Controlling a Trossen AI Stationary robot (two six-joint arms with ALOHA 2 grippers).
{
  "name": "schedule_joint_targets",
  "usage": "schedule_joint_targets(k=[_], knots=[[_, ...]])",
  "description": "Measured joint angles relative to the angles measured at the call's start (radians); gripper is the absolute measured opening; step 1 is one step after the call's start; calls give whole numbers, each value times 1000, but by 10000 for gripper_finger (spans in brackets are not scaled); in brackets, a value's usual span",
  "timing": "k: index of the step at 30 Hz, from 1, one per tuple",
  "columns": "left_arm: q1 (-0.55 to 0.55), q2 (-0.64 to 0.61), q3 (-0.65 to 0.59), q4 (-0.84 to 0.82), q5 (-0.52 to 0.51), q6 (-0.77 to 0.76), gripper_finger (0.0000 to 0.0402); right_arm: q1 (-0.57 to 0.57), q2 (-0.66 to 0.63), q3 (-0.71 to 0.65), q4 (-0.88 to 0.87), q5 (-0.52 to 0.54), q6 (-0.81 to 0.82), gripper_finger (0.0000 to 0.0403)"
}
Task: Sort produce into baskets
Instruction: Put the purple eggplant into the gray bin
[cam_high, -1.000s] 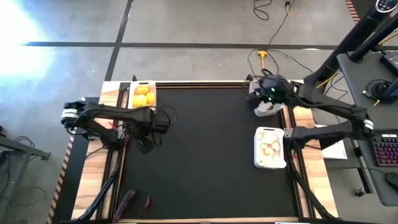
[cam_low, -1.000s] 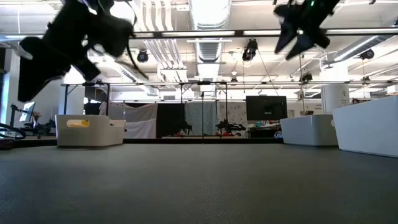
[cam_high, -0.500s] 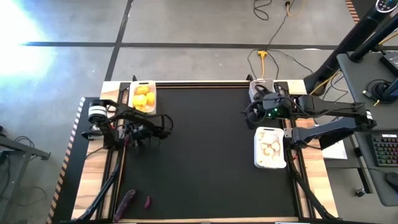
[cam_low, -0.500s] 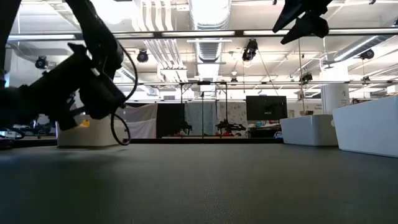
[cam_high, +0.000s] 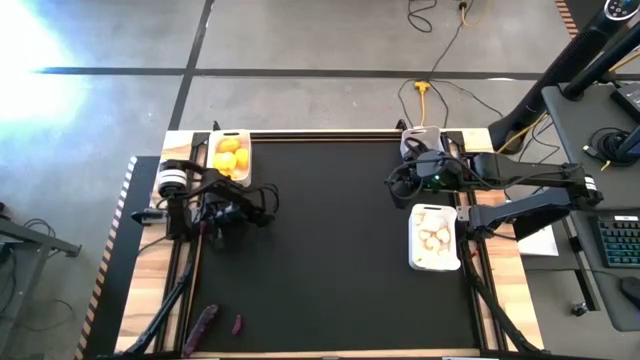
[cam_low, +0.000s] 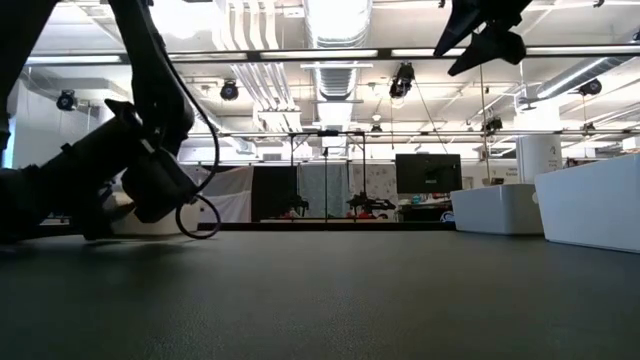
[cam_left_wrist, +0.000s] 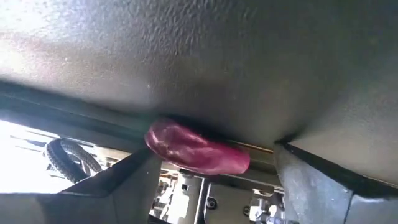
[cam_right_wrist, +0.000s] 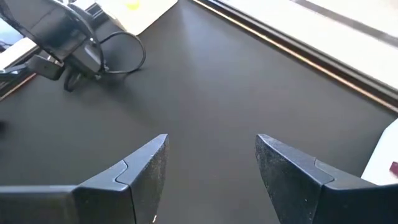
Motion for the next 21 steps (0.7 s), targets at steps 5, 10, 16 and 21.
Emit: schedule_joint_targets(k=[5, 10, 16, 21], knots=[[-3, 29, 18, -14, 8, 3, 282, 0, 0, 0, -2, -25, 20, 233], [-11, -15, 22, -10, 38, -16, 267, 0, 0, 0, -3, -26, 21, 233], [-26, -68, 22, -14, 121, -44, 216, 0, 0, 0, -3, -25, 17, 233], [-49, -109, 43, 12, 157, -100, 167, 0, 0, 0, -3, -18, 8, 233]])
